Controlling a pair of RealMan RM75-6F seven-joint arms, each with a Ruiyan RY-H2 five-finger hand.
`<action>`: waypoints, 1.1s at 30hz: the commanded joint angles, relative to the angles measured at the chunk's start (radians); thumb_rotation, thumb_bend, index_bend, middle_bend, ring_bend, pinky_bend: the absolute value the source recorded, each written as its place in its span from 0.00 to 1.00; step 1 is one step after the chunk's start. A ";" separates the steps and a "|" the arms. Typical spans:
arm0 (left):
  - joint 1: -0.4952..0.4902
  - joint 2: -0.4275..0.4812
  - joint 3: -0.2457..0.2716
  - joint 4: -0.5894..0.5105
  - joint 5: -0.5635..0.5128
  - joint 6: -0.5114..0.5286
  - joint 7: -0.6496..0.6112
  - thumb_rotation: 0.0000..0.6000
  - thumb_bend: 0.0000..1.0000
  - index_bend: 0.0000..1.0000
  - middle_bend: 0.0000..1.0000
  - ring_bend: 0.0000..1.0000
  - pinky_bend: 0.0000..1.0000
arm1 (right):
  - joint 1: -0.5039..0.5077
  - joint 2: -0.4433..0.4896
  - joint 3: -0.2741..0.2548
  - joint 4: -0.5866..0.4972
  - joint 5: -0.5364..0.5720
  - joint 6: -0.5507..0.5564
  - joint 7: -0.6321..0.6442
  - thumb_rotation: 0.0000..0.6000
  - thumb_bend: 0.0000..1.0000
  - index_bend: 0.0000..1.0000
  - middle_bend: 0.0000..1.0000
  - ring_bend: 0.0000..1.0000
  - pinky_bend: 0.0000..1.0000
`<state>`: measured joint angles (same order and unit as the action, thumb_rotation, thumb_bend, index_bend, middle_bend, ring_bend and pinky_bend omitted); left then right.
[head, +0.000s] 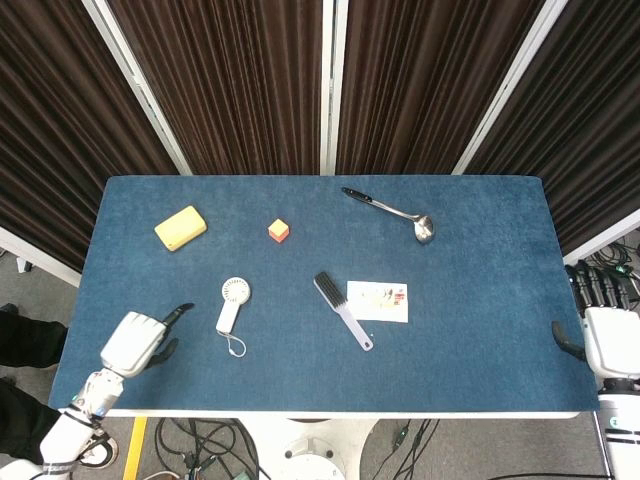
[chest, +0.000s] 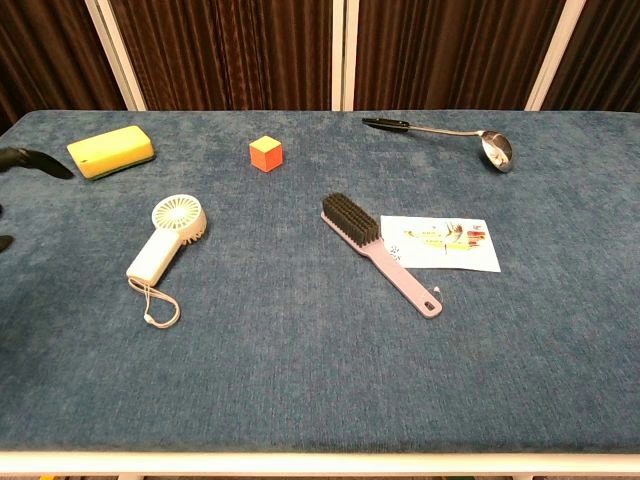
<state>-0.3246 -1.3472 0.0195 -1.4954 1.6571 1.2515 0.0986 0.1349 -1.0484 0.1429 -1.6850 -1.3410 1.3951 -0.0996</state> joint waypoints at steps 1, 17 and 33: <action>-0.047 -0.029 0.007 0.003 0.013 -0.064 0.015 1.00 0.44 0.16 0.84 0.84 0.89 | 0.001 0.013 0.008 -0.015 0.010 0.009 -0.009 1.00 0.27 0.00 0.00 0.00 0.00; -0.147 -0.176 -0.049 0.086 -0.141 -0.236 0.126 1.00 0.45 0.16 0.84 0.84 0.87 | 0.008 0.002 -0.011 -0.002 0.028 -0.029 -0.016 1.00 0.27 0.00 0.00 0.00 0.00; -0.172 -0.192 -0.046 0.130 -0.209 -0.270 0.129 1.00 0.47 0.16 0.84 0.84 0.87 | 0.016 -0.011 -0.018 0.011 0.040 -0.050 -0.021 1.00 0.27 0.00 0.00 0.00 0.00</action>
<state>-0.4959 -1.5390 -0.0270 -1.3661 1.4483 0.9818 0.2277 0.1507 -1.0597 0.1253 -1.6743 -1.3013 1.3451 -0.1213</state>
